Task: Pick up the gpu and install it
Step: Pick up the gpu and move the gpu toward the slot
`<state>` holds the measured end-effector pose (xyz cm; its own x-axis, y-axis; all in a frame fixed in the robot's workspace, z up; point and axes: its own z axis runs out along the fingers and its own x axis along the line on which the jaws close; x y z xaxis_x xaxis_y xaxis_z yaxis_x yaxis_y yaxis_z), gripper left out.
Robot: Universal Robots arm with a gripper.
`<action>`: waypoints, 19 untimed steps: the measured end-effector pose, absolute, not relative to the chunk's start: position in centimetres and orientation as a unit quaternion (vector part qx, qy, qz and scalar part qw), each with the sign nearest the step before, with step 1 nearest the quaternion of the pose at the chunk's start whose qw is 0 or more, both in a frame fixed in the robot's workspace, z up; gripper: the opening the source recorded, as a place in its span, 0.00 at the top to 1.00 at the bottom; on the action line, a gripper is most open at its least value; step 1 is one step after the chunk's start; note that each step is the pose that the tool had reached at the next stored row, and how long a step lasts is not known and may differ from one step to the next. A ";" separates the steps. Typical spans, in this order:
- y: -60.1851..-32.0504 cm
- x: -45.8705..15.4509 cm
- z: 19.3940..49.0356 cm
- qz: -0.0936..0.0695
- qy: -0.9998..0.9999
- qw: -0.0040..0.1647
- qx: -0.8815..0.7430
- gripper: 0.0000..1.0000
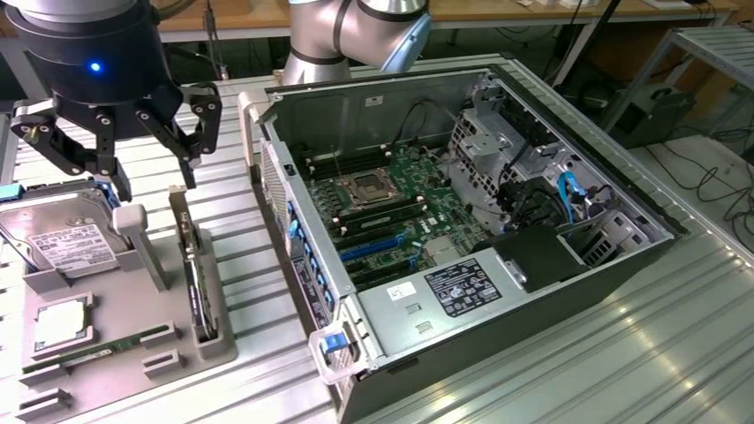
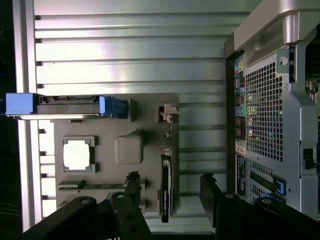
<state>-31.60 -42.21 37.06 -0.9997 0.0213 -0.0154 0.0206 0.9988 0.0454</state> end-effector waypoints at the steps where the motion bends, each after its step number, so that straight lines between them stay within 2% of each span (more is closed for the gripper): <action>1: -42.2 -31.6 37.0 0.023 1.000 0.008 0.010 0.40; 19: -42.2 -31.6 36.1 0.023 1.000 0.008 0.008 0.40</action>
